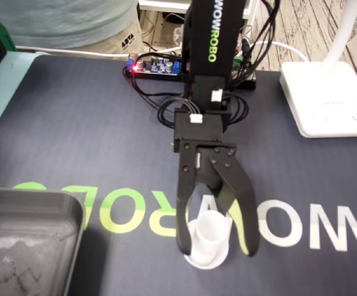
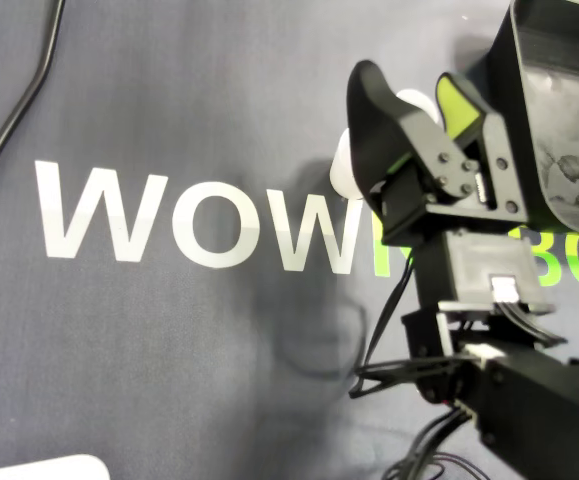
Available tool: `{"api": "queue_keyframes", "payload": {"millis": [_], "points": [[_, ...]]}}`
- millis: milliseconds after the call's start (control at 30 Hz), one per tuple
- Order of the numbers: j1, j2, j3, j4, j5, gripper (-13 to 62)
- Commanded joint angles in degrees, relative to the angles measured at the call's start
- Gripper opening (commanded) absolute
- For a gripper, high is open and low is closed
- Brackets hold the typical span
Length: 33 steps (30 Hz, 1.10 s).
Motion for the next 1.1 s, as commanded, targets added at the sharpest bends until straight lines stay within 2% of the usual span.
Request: {"api": "queue_keyframes", "payload": {"millis": [0,667,1067], "points": [[0.18,-0.09,-0.53,-4.57,-0.53,32.3],[0.97,-5.01,-0.70,-4.75,-0.62,31.8],[-0.09,-5.80,-0.62,-4.66,0.88,20.7]]}}
